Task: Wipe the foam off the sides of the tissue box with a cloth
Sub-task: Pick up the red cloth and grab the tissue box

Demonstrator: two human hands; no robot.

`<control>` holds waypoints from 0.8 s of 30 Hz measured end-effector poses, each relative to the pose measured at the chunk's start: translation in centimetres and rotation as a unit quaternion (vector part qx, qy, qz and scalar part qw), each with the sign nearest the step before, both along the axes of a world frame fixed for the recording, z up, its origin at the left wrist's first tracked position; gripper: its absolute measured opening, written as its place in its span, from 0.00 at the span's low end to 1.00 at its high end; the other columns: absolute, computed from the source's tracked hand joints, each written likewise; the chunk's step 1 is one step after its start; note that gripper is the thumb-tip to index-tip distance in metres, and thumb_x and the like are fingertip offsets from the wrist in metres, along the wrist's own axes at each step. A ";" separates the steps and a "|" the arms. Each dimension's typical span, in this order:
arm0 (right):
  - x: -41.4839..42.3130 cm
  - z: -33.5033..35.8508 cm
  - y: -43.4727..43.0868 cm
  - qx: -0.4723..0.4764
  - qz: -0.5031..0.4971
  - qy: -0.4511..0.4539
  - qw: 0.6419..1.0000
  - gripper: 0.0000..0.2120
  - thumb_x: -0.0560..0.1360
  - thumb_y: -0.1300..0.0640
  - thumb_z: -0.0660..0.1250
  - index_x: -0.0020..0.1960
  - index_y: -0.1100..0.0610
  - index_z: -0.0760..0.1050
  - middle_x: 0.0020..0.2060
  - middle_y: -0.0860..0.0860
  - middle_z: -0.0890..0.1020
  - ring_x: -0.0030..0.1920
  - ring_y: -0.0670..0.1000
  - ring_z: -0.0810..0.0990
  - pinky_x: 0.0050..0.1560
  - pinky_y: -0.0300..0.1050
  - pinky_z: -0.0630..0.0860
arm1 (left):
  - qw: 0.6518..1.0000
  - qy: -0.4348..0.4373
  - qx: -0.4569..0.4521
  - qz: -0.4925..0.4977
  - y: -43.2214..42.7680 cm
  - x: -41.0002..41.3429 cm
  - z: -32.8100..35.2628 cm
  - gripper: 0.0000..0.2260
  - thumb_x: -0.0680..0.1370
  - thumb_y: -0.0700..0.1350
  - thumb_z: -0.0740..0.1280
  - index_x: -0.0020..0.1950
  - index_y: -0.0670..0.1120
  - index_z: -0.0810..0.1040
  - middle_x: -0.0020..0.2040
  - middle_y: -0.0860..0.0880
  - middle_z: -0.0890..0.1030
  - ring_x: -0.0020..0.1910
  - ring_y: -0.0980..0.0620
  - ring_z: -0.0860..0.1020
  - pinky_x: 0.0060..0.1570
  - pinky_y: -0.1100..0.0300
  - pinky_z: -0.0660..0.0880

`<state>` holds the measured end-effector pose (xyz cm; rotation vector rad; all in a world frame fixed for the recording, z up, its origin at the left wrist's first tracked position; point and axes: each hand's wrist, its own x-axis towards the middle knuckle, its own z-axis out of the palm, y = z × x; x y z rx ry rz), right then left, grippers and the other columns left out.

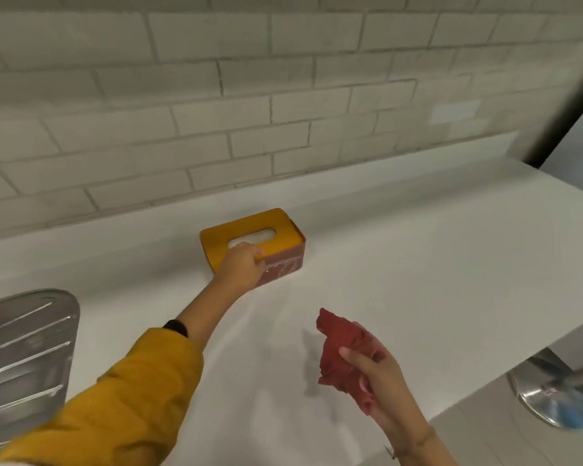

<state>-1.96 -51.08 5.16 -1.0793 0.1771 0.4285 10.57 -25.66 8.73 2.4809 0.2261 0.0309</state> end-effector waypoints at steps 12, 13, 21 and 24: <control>-0.7 -0.3 -3.1 -0.051 -0.043 -0.026 0.997 0.21 0.73 0.53 0.66 0.62 0.62 0.73 0.43 0.58 0.86 0.31 0.46 0.83 0.30 0.37 0.78 | 0.983 -0.055 0.161 -0.068 0.2 3.3 -2.7 0.07 0.77 0.47 0.64 0.43 0.44 0.77 0.49 0.46 0.80 0.50 0.45 0.77 0.62 0.46 0.67; -0.7 -0.2 -3.2 -0.046 -0.045 -0.023 0.998 0.20 0.73 0.54 0.66 0.62 0.63 0.73 0.41 0.59 0.85 0.30 0.46 0.83 0.26 0.35 0.77 | 0.983 -0.043 0.167 -0.067 0.2 3.3 -2.8 0.07 0.78 0.47 0.62 0.44 0.45 0.75 0.48 0.47 0.80 0.50 0.45 0.77 0.65 0.45 0.63; -0.2 -0.2 -3.6 -0.052 -0.072 -0.020 0.996 0.23 0.71 0.54 0.71 0.61 0.66 0.74 0.48 0.69 0.82 0.36 0.55 0.84 0.23 0.36 0.74 | 0.977 -0.068 0.173 -0.109 0.6 0.7 -2.7 0.07 0.79 0.50 0.62 0.44 0.49 0.74 0.44 0.49 0.81 0.45 0.48 0.76 0.43 0.55 0.71; 0.1 -0.2 -3.4 -0.071 -0.087 -0.033 0.993 0.24 0.70 0.53 0.72 0.61 0.63 0.74 0.50 0.67 0.83 0.36 0.55 0.84 0.22 0.34 0.74 | 0.980 -0.068 0.135 -0.127 0.2 -0.7 -1.8 0.09 0.78 0.51 0.63 0.41 0.49 0.76 0.39 0.53 0.79 0.37 0.53 0.75 0.34 0.59 0.68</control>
